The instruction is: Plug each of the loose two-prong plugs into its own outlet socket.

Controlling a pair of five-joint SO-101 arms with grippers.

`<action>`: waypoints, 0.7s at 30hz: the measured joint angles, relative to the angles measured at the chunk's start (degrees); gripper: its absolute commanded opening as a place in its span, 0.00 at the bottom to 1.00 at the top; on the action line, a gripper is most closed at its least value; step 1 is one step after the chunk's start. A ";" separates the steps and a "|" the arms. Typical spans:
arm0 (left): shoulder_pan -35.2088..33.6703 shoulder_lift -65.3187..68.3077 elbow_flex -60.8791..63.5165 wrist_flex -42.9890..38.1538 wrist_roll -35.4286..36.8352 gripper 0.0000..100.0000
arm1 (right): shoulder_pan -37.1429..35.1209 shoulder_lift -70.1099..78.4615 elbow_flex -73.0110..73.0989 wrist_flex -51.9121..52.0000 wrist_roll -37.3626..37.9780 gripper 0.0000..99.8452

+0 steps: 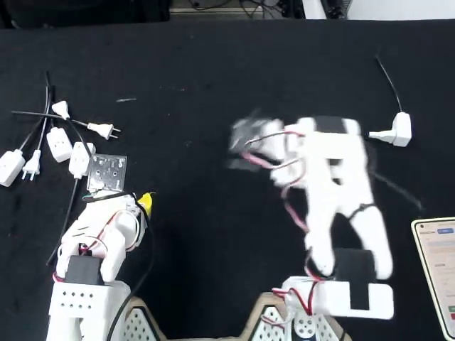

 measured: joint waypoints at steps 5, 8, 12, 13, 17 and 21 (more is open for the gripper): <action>0.00 0.00 0.00 0.00 0.00 0.19 | 7.82 1.49 0.00 -9.85 -25.85 0.01; 0.00 0.00 0.00 0.00 0.00 0.19 | 10.46 5.89 -2.46 -10.99 -34.99 0.01; 0.00 0.00 0.00 0.00 0.00 0.19 | 13.01 14.24 -13.27 -11.25 -42.11 0.01; 0.00 0.00 0.00 0.00 0.00 0.19 | 13.36 16.97 -17.14 -10.99 -44.04 0.01; 0.00 0.00 0.00 0.00 0.00 0.19 | 14.07 29.45 -35.96 -2.99 -47.21 0.01; 0.00 0.00 0.00 0.00 0.00 0.19 | 14.07 43.69 -59.43 7.65 -47.38 0.01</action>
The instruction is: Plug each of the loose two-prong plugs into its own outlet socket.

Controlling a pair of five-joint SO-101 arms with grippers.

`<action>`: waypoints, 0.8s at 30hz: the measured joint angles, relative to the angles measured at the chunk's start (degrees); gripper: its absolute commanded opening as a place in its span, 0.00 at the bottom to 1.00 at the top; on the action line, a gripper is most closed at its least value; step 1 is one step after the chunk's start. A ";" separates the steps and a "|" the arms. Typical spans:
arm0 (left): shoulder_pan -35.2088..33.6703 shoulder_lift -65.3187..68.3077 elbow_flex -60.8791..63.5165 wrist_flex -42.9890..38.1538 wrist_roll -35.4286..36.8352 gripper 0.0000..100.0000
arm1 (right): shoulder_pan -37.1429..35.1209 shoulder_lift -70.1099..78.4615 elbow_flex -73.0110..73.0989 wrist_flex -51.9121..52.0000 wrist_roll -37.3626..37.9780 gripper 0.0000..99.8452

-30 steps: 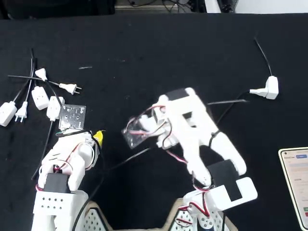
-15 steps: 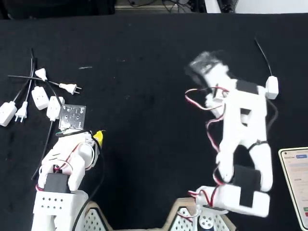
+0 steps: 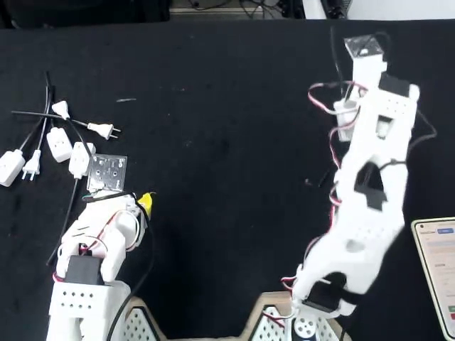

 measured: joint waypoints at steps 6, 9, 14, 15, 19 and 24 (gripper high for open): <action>0.00 0.00 0.00 0.00 0.00 0.19 | 2.29 21.80 -36.75 10.90 -0.26 0.01; 0.00 0.00 0.00 0.00 0.00 0.19 | 3.69 31.30 -51.43 11.78 -0.26 0.01; 0.00 0.00 0.00 0.00 0.00 0.19 | 5.10 35.52 -54.42 8.09 -0.26 0.01; 0.00 0.00 0.00 0.00 0.00 0.19 | 5.27 35.69 -54.42 6.86 -0.26 0.01; 0.00 0.00 0.00 0.00 0.00 0.19 | 5.54 36.04 -54.42 2.99 -0.26 0.01; 0.00 0.00 0.00 0.00 0.00 0.19 | 5.63 37.63 -54.42 2.02 -0.26 0.01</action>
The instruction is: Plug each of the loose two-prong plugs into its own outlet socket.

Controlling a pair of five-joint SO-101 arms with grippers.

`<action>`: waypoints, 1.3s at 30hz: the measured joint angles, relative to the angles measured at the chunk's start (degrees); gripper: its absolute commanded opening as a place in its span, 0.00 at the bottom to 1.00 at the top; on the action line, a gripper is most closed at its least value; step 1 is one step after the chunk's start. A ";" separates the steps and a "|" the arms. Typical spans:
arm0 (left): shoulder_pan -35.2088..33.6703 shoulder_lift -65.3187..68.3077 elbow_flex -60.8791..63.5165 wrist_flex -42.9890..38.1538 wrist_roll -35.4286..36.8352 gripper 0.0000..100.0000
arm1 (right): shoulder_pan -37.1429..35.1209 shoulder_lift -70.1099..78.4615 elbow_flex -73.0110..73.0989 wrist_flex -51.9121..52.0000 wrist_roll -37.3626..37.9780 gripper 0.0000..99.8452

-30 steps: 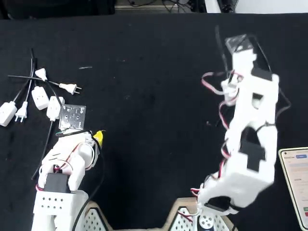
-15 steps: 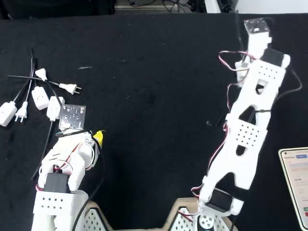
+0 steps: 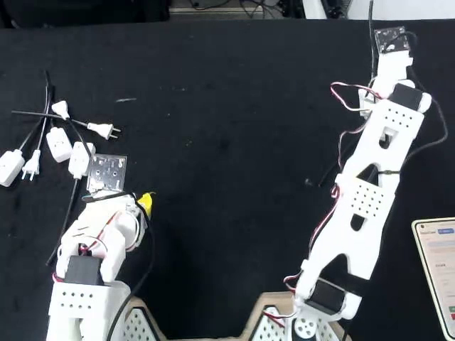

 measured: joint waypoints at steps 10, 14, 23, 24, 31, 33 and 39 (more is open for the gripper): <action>0.00 0.00 0.00 0.00 0.00 0.19 | 0.35 3.16 0.00 2.29 -2.02 0.15; 0.00 0.00 0.00 0.00 0.00 0.19 | 0.35 3.16 -0.09 4.40 -6.59 0.28; 0.00 0.00 0.00 0.00 0.00 0.19 | 0.35 2.99 -0.09 2.81 -7.65 0.30; 0.00 0.00 0.00 0.00 0.00 0.19 | 0.35 2.29 -0.09 2.46 -7.65 0.30; 0.00 0.00 0.00 0.00 -0.44 0.19 | 0.35 -7.30 -0.09 2.20 -7.65 0.30; 0.00 0.00 0.00 0.00 -0.44 0.19 | 0.35 -10.55 -0.09 2.29 -7.65 0.30; 0.00 0.00 0.00 0.00 -0.53 0.19 | -2.11 -19.96 -0.09 6.07 -7.65 0.30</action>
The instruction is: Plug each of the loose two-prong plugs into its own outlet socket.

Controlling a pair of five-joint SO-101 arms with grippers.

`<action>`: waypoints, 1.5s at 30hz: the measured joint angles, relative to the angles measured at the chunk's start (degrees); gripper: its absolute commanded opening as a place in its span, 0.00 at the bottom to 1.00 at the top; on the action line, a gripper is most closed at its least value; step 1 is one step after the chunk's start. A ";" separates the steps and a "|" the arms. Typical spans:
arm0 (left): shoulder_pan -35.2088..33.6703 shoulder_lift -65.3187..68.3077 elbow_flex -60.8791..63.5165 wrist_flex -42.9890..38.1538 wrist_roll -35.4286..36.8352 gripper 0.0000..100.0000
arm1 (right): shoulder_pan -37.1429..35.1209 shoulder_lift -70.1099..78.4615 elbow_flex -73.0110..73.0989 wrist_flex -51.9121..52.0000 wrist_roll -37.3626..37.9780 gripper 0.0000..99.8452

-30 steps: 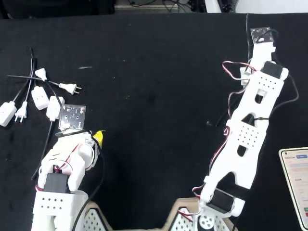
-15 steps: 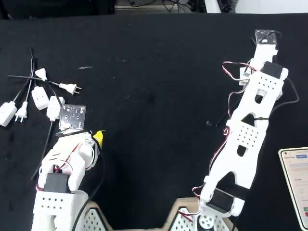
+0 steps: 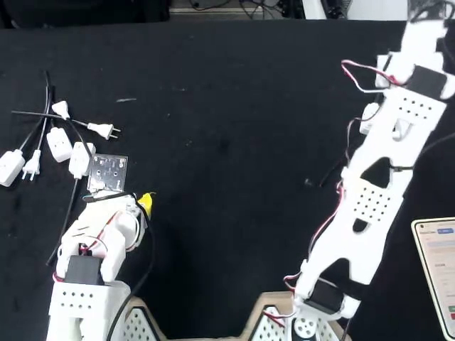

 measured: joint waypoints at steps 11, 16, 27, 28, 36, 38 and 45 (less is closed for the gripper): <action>0.00 0.00 0.00 0.00 0.00 0.19 | -13.89 -11.52 0.00 13.89 -0.53 0.30; 0.00 0.00 0.00 0.00 0.00 0.19 | -17.93 -15.65 0.00 15.12 -2.64 0.30; 0.00 0.00 0.00 0.00 0.00 0.18 | -22.68 -44.31 29.80 15.12 -13.98 0.30; 0.00 0.00 0.00 0.00 0.00 0.18 | -24.09 -48.18 35.25 15.12 -14.15 0.30; 0.00 0.00 0.00 0.00 0.00 0.18 | -42.20 -68.40 80.62 7.47 -12.84 0.30; 0.00 0.00 0.00 0.00 0.00 0.18 | -46.42 -69.63 93.54 0.00 -11.25 0.30; 0.00 0.00 0.00 0.00 0.00 0.18 | -52.66 -72.70 126.33 -25.41 -9.93 0.30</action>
